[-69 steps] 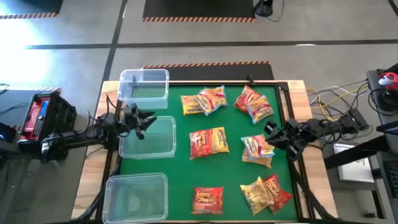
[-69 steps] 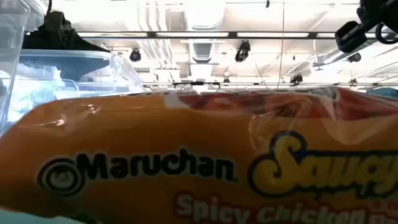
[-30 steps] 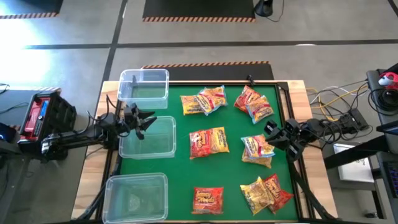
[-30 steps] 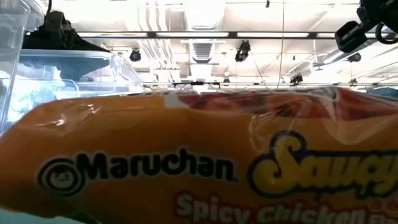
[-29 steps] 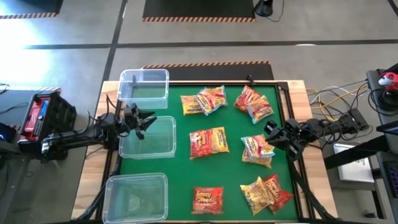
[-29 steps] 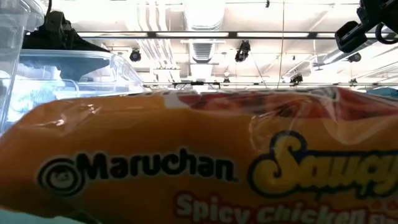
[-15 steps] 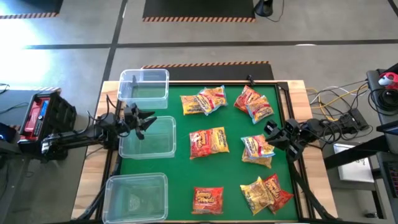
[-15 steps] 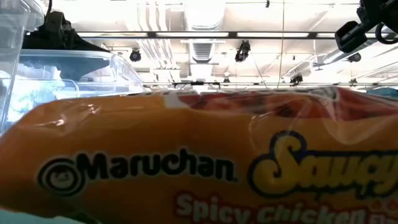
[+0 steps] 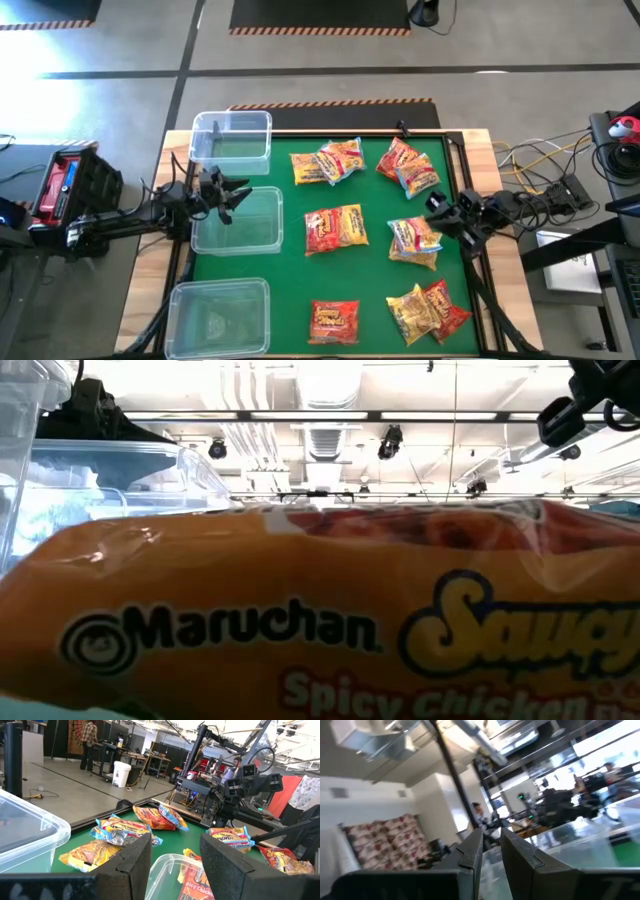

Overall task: Sort Maruchan noodles
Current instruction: Put the top right blue noodle pack into the middle transparent bin

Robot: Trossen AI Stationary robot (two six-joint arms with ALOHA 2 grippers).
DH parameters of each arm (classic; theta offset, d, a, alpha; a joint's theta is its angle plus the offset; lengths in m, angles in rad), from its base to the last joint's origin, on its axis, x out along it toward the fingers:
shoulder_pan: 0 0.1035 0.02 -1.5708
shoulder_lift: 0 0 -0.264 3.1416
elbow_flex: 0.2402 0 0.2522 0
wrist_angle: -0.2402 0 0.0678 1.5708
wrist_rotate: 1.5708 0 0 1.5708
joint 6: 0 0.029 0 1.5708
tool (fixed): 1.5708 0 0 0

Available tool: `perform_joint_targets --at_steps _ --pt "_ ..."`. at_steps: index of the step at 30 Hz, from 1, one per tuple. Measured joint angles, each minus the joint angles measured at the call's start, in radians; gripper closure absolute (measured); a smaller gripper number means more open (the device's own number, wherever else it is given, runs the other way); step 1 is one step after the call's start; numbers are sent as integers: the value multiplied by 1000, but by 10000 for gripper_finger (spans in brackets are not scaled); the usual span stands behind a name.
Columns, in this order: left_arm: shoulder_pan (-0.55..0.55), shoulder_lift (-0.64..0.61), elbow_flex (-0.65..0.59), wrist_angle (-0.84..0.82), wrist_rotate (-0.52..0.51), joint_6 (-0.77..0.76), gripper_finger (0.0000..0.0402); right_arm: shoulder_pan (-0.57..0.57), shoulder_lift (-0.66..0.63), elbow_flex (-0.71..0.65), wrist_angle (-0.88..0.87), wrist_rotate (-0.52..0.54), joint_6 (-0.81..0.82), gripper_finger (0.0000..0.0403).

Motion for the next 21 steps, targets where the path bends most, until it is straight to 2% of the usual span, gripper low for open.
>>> perform_joint_targets --at_steps 5,11,21 --pt "0 0 0 1 0 0 251 0 0 0 3 169 -1 342" --pt "0 0 0 3 0 0 251 0 0 0 3 417 140 342" --pt "0 0 0 3 0 0 251 0 0 0 5 583 188 342"
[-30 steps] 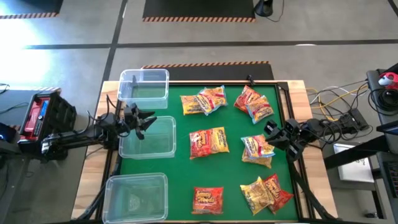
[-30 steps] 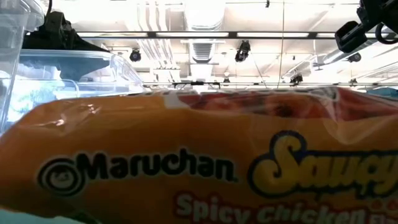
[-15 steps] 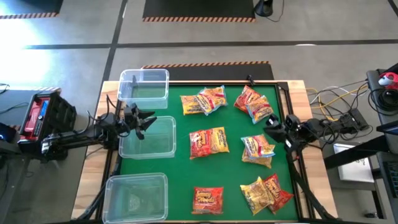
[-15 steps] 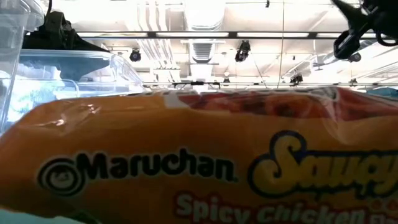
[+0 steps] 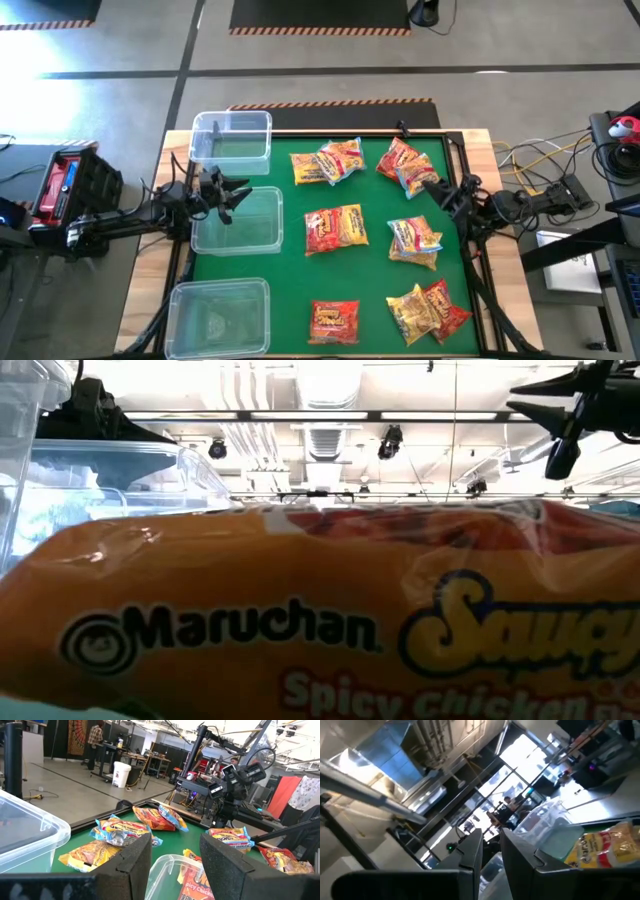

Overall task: Sort Maruchan noodles
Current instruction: Put the top right blue noodle pack into the middle transparent bin

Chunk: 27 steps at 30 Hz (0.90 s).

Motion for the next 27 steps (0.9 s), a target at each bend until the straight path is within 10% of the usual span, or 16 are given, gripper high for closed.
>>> perform_joint_targets --at_steps 27 --pt "0 0 0 -3 -137 8 251 -2 0 0 -11 100 -46 342"
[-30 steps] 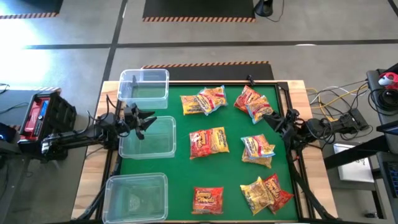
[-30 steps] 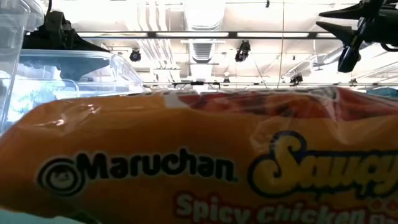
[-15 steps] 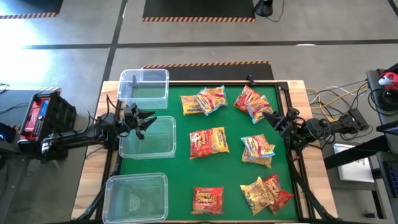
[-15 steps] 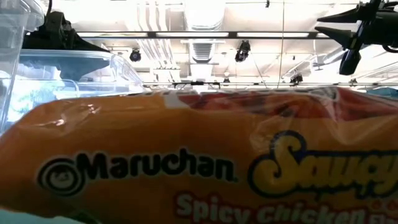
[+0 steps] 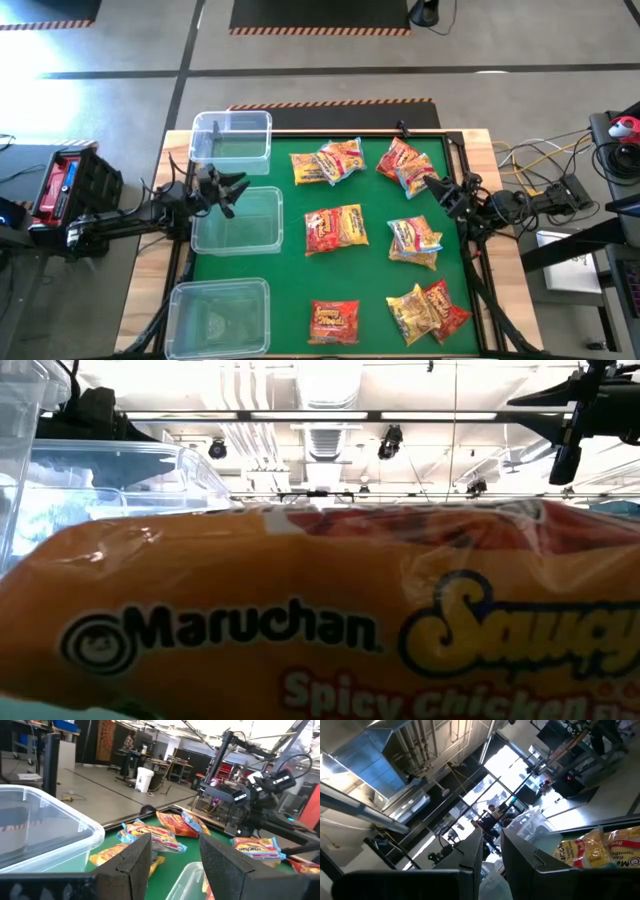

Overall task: Sort Maruchan noodles
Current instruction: Put the top right blue noodle pack into the middle transparent bin

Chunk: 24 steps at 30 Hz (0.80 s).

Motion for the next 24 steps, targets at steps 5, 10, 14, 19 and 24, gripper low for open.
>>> perform_joint_targets --at_steps 5,10,14,19,24 --pt "0 0 0 4 -42 0 251 0 0 0 -12 132 10 342" --pt "0 0 0 28 -63 2 251 0 0 0 -10 135 9 342" --pt "0 3 0 81 -139 18 251 0 0 0 -5 136 0 342" --pt "0 5 0 171 -222 17 251 0 1 0 11 135 60 342" --pt "0 5 0 213 -222 -62 251 0 2 21 20 138 38 342"
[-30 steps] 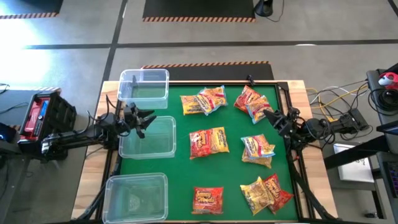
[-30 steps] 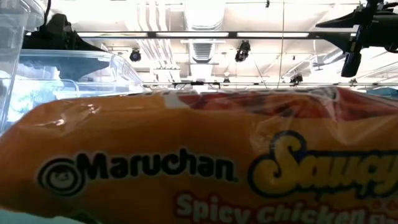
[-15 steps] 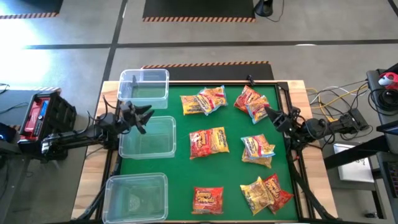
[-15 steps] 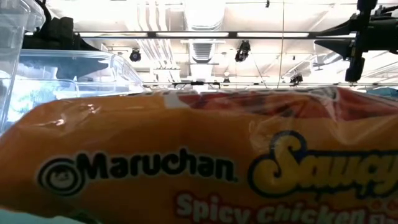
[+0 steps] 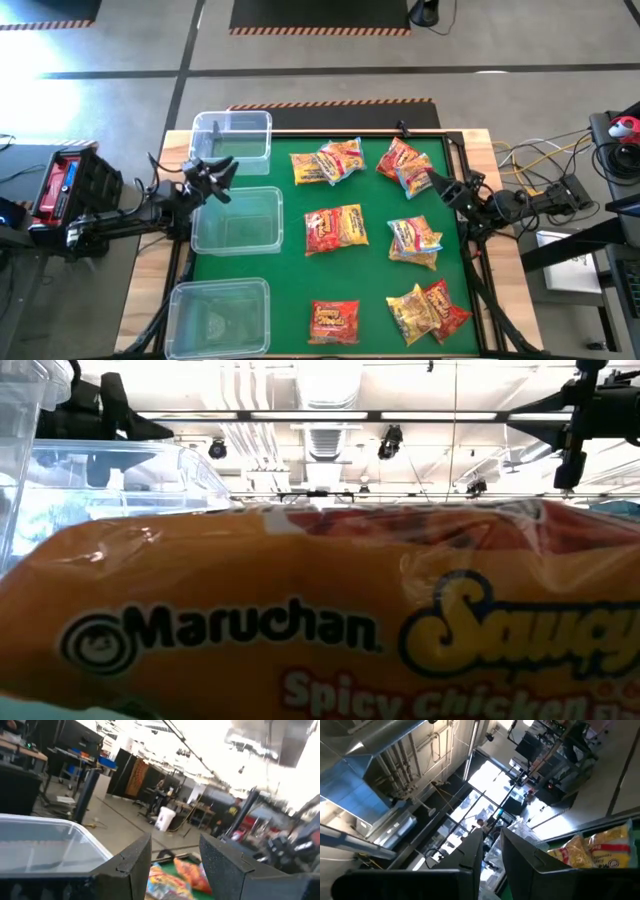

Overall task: Sort Maruchan noodles
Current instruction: Put the top right blue noodle pack into the middle transparent bin

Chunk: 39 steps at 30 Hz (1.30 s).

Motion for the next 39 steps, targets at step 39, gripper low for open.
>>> perform_joint_targets --at_steps 39 --pt "2 479 475 -226 46 -204 251 0 445 647 -1064 60 347 342"
